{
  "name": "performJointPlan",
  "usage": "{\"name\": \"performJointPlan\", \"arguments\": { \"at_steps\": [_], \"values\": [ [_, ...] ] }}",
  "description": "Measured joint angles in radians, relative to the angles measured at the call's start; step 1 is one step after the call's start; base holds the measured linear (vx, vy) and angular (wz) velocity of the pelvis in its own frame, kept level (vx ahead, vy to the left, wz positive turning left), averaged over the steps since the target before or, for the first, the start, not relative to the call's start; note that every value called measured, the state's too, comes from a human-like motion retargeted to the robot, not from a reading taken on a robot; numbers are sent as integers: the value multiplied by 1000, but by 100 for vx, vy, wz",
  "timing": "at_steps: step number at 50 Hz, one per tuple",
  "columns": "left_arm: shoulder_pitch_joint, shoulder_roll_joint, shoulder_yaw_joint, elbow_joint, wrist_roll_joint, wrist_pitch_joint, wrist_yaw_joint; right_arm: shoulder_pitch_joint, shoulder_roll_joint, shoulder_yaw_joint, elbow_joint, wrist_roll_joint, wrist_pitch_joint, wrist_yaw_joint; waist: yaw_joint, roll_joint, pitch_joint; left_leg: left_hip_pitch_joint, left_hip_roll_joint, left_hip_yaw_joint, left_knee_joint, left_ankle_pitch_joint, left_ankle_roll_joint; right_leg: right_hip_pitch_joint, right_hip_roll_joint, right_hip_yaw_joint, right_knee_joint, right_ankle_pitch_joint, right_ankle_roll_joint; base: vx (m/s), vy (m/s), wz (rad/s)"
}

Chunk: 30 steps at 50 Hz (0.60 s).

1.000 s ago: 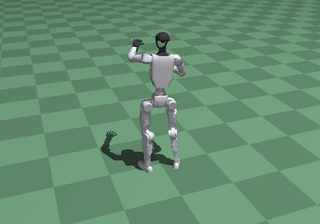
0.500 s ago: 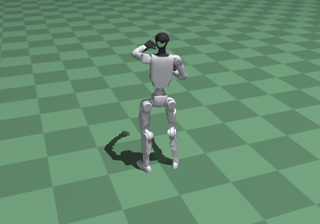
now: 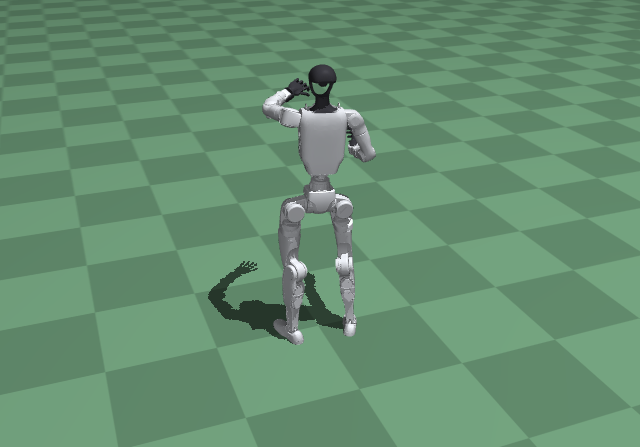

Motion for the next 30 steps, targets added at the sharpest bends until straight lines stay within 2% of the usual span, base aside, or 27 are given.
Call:
{"name": "performJointPlan", "arguments": {
  "at_steps": [15,18,30],
  "values": [
    [7,-1,24,-25,-14,-11,10,-20,-13,-9,-26,-29,-27,-41,12,-1,6,-7,-2,-6,0,0,-4,0,-2,-8,-6,1,-3,0,0,0],
    [5,2,34,-40,15,-6,-20,-106,-42,20,18,-165,35,-15,25,-1,6,-9,-4,-4,-1,0,0,-5,-3,-4,-5,3,-3,0,0,0],
    [23,-3,65,-88,0,12,-67,-598,70,207,254,-192,115,26,90,3,-1,-16,-7,10,-6,2,7,-19,-3,10,-15,12,-3,0,0,0]
  ]
}}
